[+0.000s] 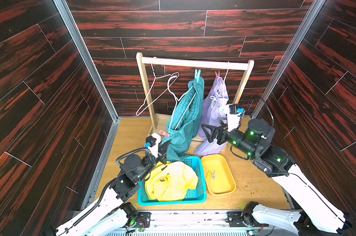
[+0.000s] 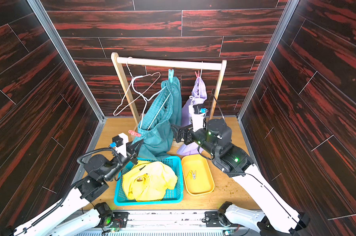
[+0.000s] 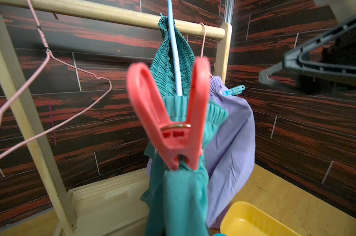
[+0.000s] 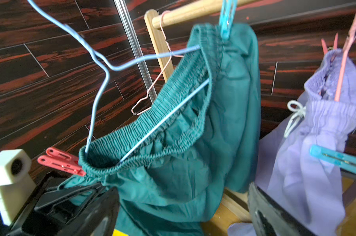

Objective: Remove the clothespins securing shorts to the hanger
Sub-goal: Adjust the shorts in the basket.

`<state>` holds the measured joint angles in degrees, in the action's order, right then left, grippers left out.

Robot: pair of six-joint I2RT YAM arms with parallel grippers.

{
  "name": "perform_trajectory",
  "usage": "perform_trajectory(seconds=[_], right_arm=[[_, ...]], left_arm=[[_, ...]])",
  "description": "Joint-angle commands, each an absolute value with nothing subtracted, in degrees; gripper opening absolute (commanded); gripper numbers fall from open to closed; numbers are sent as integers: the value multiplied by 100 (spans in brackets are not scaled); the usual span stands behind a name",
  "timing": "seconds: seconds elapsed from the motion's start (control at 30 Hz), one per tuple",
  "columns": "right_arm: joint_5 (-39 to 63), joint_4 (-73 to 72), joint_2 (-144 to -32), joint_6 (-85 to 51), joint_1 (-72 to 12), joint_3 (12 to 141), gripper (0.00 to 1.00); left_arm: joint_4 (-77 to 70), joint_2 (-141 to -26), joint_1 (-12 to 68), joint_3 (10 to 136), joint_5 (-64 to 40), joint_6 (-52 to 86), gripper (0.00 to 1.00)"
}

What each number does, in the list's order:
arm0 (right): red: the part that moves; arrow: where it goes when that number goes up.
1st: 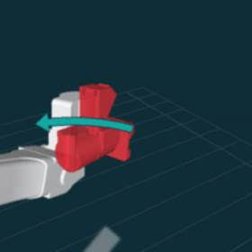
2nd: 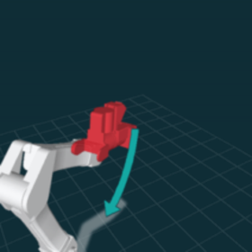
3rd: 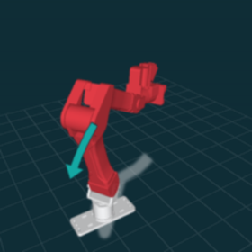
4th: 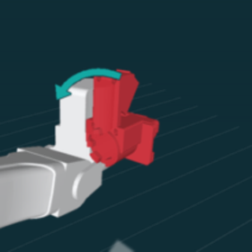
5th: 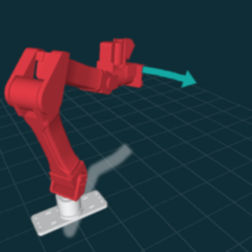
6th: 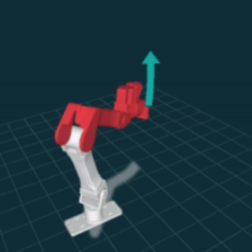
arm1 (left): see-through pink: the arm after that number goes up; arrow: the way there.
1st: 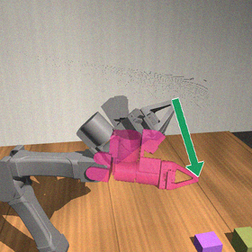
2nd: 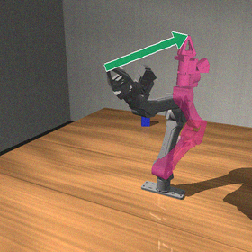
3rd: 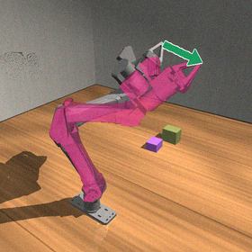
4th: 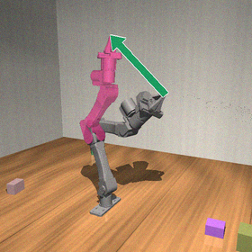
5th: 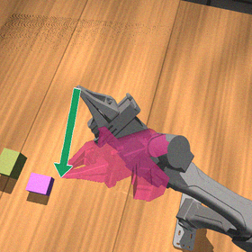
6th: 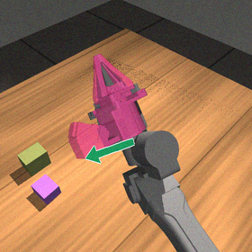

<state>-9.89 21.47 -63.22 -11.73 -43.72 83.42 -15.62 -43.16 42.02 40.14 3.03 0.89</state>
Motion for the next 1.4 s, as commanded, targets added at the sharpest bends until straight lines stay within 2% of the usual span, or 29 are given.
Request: perform_trajectory(seconds=[0.0, 0.4, 0.77, 1.13, 1.37], right_arm=[[-981, 1760, -6083, -776, -4398, 8276, 99], [-1351, 1957, -5450, 225, -4395, 7895, 98], [-1652, 2279, -5291, 382, -4378, 7913, 99], [-762, 2244, -5433, -455, -4035, 7910, 98], [-572, 2102, -5235, -743, -4022, 7532, 98]], left_arm=[[-1790, -4026, 4248, 3980, -63, 44, 0], [-890, -3271, 4268, 4195, -406, 132, 0], [-800, -2942, 4276, 4530, -555, 123, 0], [-647, -3022, 4273, 5179, -984, -105, 0], [-996, -2777, 4271, 5347, -854, -54, 0]])
